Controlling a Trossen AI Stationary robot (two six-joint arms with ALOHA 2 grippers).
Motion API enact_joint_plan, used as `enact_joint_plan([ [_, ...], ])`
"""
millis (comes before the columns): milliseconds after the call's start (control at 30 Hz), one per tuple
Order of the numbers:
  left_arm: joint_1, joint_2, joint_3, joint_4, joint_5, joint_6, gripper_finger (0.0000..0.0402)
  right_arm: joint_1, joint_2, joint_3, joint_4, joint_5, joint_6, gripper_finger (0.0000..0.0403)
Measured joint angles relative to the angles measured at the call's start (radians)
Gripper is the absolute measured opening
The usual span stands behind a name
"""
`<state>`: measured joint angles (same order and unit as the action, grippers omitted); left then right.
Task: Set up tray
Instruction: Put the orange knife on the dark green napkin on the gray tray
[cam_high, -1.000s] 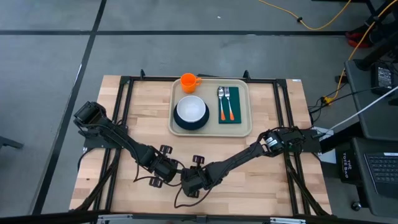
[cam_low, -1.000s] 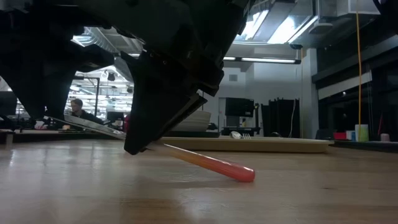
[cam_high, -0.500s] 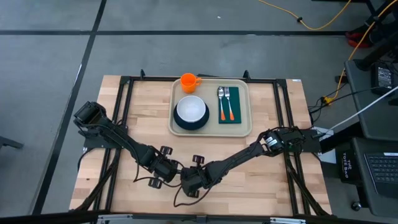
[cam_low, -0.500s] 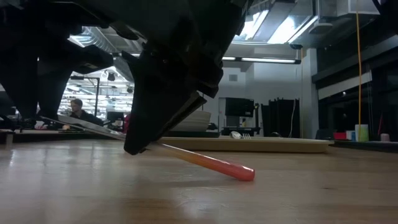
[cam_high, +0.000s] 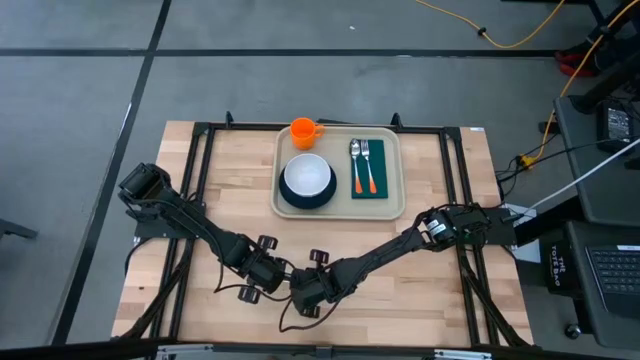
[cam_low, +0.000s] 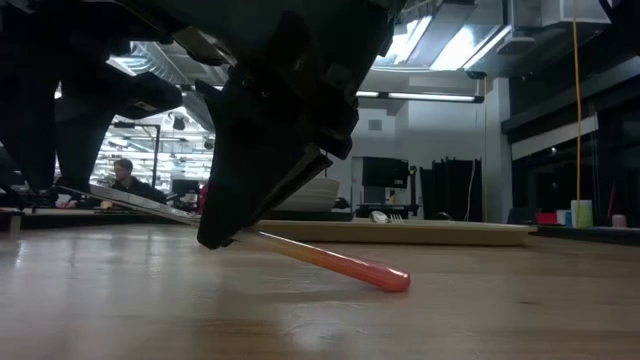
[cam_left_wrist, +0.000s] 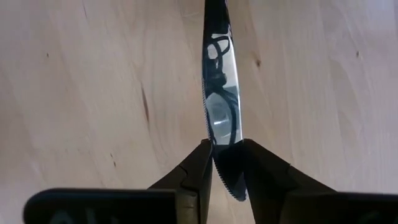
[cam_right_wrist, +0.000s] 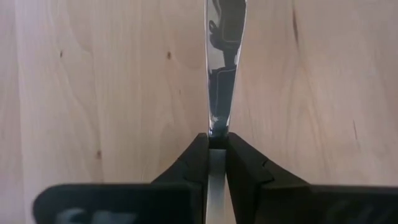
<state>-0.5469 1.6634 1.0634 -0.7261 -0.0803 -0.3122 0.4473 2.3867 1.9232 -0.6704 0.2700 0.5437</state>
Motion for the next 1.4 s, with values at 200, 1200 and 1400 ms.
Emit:
enact_joint_plan([
  [200, -0.001, -0.016, 0.000, -0.011, 0.037, 0.034, 0.0097, 0.000, 0.001, 0.000, -0.013, -0.026, 0.001, 0.0040],
  [1200, -0.091, -0.609, -0.469, 0.454, -0.196, 0.217, 0.0073, -0.001, -0.150, -0.002, -0.208, 0.084, 0.023, 0.0041],
  [1400, -0.055, -0.730, -0.590, 0.587, -0.187, 0.272, 0.0062, -0.003, -0.190, -0.019, -0.246, 0.104, -0.002, 0.0041],
])
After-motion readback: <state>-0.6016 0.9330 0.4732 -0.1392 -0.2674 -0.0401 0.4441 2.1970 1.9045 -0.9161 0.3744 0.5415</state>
